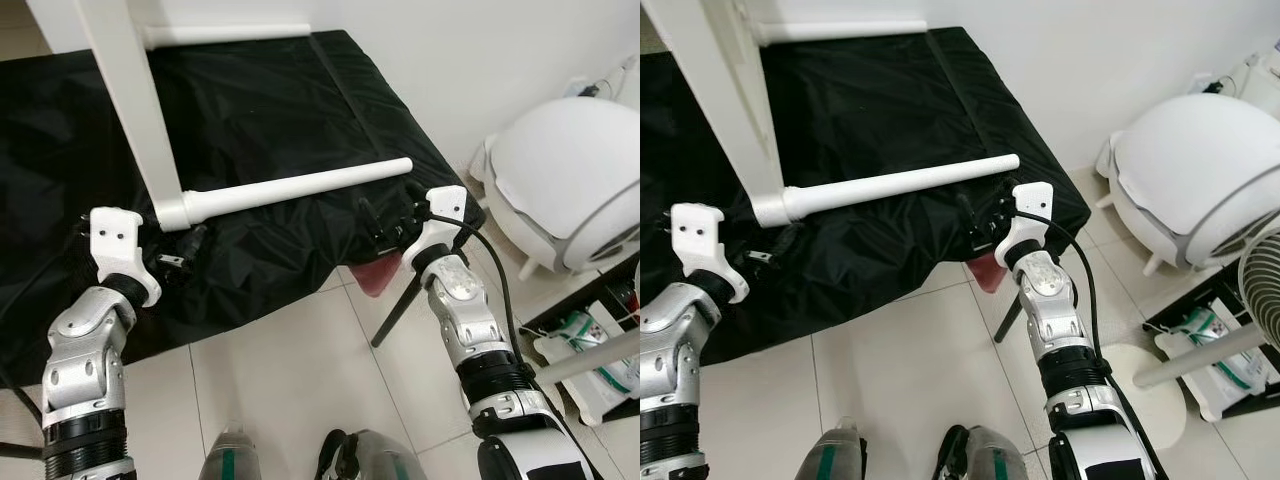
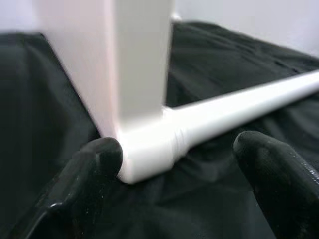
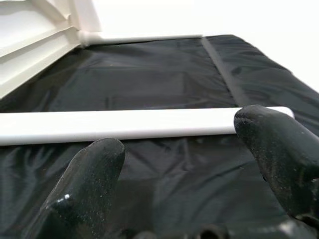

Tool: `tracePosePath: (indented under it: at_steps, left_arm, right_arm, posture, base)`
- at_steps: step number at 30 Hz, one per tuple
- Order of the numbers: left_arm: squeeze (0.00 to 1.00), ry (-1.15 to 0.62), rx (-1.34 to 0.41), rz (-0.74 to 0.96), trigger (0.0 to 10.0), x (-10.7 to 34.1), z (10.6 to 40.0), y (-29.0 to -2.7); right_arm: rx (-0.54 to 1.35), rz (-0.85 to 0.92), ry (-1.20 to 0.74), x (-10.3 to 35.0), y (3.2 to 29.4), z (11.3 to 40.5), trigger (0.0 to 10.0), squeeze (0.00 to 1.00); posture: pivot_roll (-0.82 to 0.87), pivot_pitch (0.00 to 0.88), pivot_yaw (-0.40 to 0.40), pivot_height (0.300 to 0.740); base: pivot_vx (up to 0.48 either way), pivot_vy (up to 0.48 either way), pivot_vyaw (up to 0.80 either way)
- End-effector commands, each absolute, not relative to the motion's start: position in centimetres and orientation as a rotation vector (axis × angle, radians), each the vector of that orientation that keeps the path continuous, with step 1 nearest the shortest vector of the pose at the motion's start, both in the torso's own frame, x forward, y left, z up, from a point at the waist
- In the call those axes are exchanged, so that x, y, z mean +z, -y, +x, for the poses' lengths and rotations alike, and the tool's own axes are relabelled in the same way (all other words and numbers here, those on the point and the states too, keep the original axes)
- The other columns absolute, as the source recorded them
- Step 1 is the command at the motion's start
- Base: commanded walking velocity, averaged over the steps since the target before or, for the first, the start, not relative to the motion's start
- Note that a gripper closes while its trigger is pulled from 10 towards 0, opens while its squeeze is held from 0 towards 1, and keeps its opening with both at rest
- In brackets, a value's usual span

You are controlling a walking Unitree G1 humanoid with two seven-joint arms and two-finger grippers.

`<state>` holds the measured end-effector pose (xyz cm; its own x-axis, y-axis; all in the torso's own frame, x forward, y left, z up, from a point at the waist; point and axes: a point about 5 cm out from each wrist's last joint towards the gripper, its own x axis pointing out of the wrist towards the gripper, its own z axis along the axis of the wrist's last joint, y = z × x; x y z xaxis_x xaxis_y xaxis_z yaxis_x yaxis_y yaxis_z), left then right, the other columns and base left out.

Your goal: Building children table

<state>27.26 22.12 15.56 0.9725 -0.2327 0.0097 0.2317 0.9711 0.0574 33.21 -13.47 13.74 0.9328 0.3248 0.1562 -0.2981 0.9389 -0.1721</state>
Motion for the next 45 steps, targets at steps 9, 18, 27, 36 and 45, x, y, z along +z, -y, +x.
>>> tracePosePath:
  at_steps: [9, 18, 27, 36, 45]
  left_arm:
    - [0.00, 0.039, -0.182, 0.061, 10.0, 16.0, 27.0, -22.1]
    - [0.00, 0.005, -0.083, 0.112, 10.0, 15.1, 29.1, -22.8]
    - [0.00, 0.021, -0.099, 0.113, 10.0, 15.6, 30.6, -22.1]
    - [0.00, 0.079, -0.063, 0.116, 10.0, 16.9, 31.8, -21.6]
    - [0.00, 0.066, -0.013, 0.083, 10.0, 16.3, 31.8, -20.6]
  right_arm:
    - [0.347, -0.159, 0.184, 13.6, 13.0, 33.7, 10.0, 0.00]
    - [0.359, -0.173, 0.194, 14.4, 13.1, 34.6, 10.0, 0.00]
    - [0.359, -0.178, 0.197, 14.5, 13.0, 34.9, 10.0, 0.00]
    - [0.328, -0.141, 0.213, 14.4, 13.1, 34.8, 10.0, 0.00]
    - [0.278, -0.110, 0.238, 14.5, 13.7, 34.5, 10.0, 0.00]
  posture:
    - [0.11, 0.006, -0.065, 0.740]
    - [0.10, 0.033, -0.108, 0.740]
    - [0.09, 0.039, -0.103, 0.740]
    - [0.08, 0.040, -0.061, 0.740]
    - [0.06, 0.031, -0.027, 0.740]
  base:
    - [0.000, 0.000, 0.80]
    - [0.000, 0.000, 0.80]
    - [0.000, 0.000, 0.80]
    - [0.000, 0.000, 0.71]
    - [0.000, 0.000, 0.00]
